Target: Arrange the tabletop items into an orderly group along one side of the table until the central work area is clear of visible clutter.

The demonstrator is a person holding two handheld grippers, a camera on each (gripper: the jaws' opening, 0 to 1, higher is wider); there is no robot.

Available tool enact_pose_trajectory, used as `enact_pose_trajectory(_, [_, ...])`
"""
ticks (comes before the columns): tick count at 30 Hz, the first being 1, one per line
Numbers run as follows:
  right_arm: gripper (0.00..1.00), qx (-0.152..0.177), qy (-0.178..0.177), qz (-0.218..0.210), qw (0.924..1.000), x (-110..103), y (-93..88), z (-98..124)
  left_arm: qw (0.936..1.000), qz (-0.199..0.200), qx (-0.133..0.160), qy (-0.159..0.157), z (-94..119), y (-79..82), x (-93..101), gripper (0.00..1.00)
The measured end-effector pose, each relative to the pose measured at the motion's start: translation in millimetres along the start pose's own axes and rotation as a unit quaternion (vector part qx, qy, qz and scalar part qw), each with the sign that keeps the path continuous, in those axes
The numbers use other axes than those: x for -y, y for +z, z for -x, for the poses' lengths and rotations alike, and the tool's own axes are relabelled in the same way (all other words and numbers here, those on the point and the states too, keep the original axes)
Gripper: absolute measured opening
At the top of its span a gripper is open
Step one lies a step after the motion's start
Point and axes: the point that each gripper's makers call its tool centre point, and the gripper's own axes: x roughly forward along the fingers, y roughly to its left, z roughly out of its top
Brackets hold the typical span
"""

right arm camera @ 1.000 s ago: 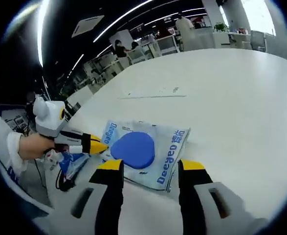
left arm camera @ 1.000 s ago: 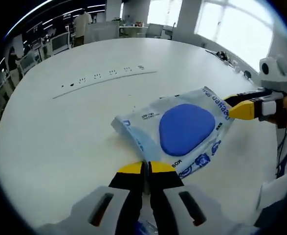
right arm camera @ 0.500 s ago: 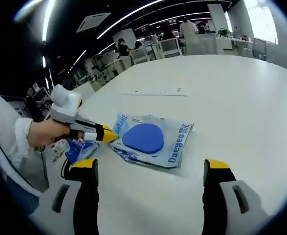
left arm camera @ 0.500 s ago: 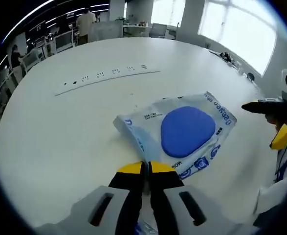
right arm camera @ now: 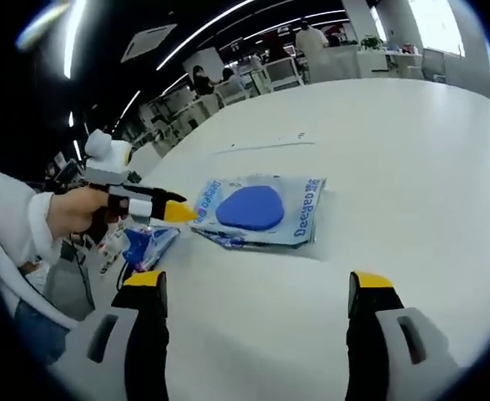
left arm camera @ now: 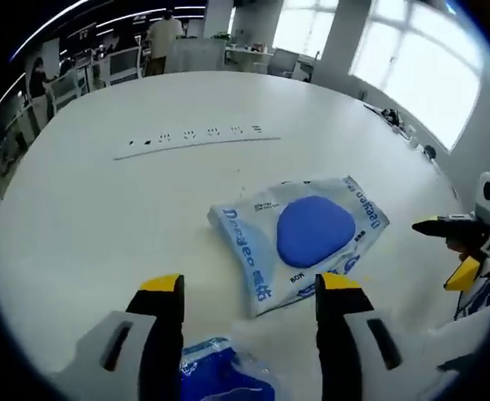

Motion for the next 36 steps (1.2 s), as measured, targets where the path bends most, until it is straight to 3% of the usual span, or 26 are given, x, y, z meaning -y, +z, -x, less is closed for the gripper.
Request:
enact_pose_trajectory(2, [0.94,0.007,0.010,-0.010,0.9999,-5.5,0.5,1.4,1.0000,0.006,-0.003,0.004,8.3,-5.6,1.2,0.80])
enact_pose_trajectory(9, [0.97,0.007,0.019,-0.015,0.9997,-18.4,-6.5,12.4,0.9992,0.032,0.021,-0.009,31.0,-11.6,10.8,0.88])
enact_pose_trajectory(14, [0.95,0.014,0.016,-0.019,0.9996,-23.0,-12.1,25.6,0.9986,0.025,0.034,-0.031,60.0,-24.5,30.5,0.89])
enact_pose_trajectory(25, [0.94,0.009,0.017,-0.036,0.9992,-28.6,-33.4,43.8,0.9974,0.019,0.060,-0.035,100.9,-39.0,28.4,0.88])
enact_pose_trajectory(32, [0.91,0.005,0.022,-0.036,0.9991,-31.3,-40.9,52.0,0.9931,0.062,0.097,-0.022,123.4,-41.6,22.3,0.86])
enact_pose_trajectory(36, [0.90,0.001,0.024,-0.035,0.9991,-34.2,-44.2,55.3,0.9909,0.081,0.107,-0.013,135.9,-51.6,17.2,0.86])
